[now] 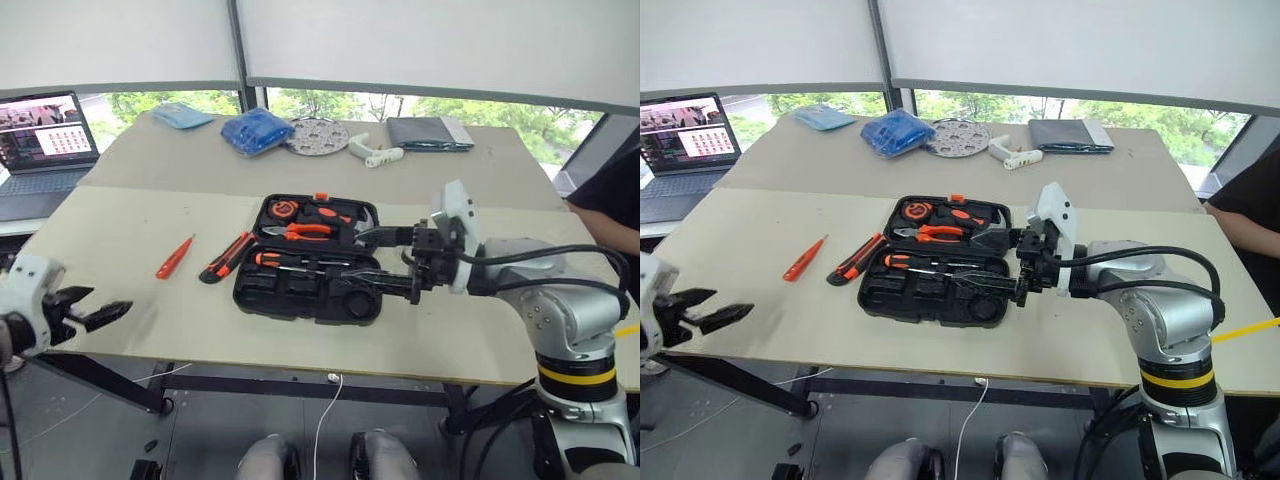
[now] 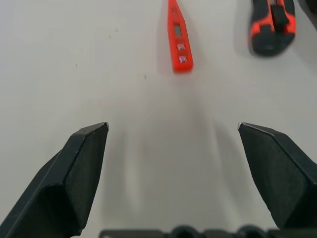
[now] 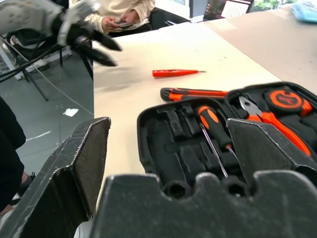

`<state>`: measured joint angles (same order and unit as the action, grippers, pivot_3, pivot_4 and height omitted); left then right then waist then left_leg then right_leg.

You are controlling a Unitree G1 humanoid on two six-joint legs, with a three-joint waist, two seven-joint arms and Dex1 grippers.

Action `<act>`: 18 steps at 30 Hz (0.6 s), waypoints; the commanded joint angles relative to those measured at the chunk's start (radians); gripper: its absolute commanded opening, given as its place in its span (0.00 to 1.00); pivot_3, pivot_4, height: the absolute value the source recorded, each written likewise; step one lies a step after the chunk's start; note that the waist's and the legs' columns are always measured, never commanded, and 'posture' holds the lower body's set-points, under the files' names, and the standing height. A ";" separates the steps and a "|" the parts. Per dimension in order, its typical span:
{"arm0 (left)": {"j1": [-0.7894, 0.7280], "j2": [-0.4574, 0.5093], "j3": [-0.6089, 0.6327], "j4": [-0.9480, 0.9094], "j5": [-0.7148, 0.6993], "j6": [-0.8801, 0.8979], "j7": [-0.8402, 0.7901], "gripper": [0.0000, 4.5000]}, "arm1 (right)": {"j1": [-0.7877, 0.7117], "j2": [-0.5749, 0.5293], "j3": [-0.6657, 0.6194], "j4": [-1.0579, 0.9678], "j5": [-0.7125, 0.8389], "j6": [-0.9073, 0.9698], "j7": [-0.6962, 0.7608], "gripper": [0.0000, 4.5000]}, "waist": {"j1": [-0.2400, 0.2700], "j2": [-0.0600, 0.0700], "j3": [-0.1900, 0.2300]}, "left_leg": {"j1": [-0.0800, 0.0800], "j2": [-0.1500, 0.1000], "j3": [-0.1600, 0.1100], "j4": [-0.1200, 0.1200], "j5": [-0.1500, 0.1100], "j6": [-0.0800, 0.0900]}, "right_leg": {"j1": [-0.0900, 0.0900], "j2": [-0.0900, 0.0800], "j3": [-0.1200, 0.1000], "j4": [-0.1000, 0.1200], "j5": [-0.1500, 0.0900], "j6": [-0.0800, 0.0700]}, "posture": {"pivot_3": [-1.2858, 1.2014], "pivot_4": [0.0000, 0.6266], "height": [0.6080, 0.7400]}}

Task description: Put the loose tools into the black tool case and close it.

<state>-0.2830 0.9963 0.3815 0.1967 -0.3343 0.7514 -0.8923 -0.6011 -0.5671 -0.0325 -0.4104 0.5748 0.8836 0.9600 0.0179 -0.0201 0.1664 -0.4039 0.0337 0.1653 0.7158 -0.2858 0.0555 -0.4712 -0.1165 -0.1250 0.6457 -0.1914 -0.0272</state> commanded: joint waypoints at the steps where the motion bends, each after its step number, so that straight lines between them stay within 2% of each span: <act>1: -0.225 0.007 -0.173 0.159 0.077 0.036 0.000 1.00 | 0.006 -0.011 0.003 -0.058 0.024 -0.027 -0.020 0.98 | -0.002 -0.001 -0.001 | -0.001 0.000 0.000 0.000 0.000 0.000 | 0.000 0.001 0.000 0.000 0.000 0.000 | 0.52 0.24 0.84; 5: -0.469 -0.049 -0.324 0.417 0.171 0.008 0.003 1.00 | 0.032 -0.022 0.001 -0.106 0.051 -0.009 -0.039 0.98 | -0.011 -0.003 -0.001 | -0.001 0.000 0.002 0.000 0.006 0.011 | -0.001 0.005 0.000 0.000 0.003 -0.005 | 0.52 0.24 0.84; 8: -0.579 -0.090 -0.419 0.588 0.255 -0.068 -0.002 1.00 | 0.053 -0.036 -0.002 -0.140 0.066 -0.008 -0.059 0.98 | -0.026 -0.004 -0.002 | -0.001 0.000 0.002 -0.001 0.007 0.012 | -0.001 0.007 0.001 0.001 0.003 -0.005 | 0.52 0.24 0.84; 11: -0.669 -0.142 -0.454 0.756 0.304 -0.144 0.019 1.00 | 0.072 -0.050 -0.013 -0.167 0.080 -0.005 -0.080 0.98 | -0.034 -0.006 -0.001 | -0.002 0.000 0.002 -0.002 0.007 0.012 | -0.001 0.007 0.000 0.001 0.002 -0.005 | 0.52 0.24 0.84; 14: -0.713 -0.171 -0.481 0.881 0.352 -0.211 0.038 0.85 | 0.084 -0.065 -0.020 -0.188 0.092 -0.005 -0.100 1.00 | -0.033 -0.006 -0.001 | -0.001 0.000 0.002 -0.001 0.007 0.012 | -0.001 0.006 0.001 -0.002 0.000 -0.001 | 0.52 0.24 0.84; 18: -0.738 -0.178 -0.489 0.960 0.385 -0.271 0.032 0.53 | 0.094 -0.086 -0.027 -0.204 0.103 -0.009 -0.120 1.00 | -0.033 -0.007 -0.001 | 0.000 0.000 0.002 0.000 0.006 0.012 | -0.001 0.004 0.002 0.000 -0.001 0.001 | 0.52 0.24 0.84</act>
<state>-1.0210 0.8107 -0.0937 1.1103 0.0093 0.4993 -0.8691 -0.5054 -0.6404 -0.0228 -0.5774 0.6519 0.8823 0.8542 -0.0150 -0.0269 0.1655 -0.4035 0.0339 0.1674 0.7153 -0.2794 0.0672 -0.4717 -0.1123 -0.1231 0.6461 -0.1929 -0.0261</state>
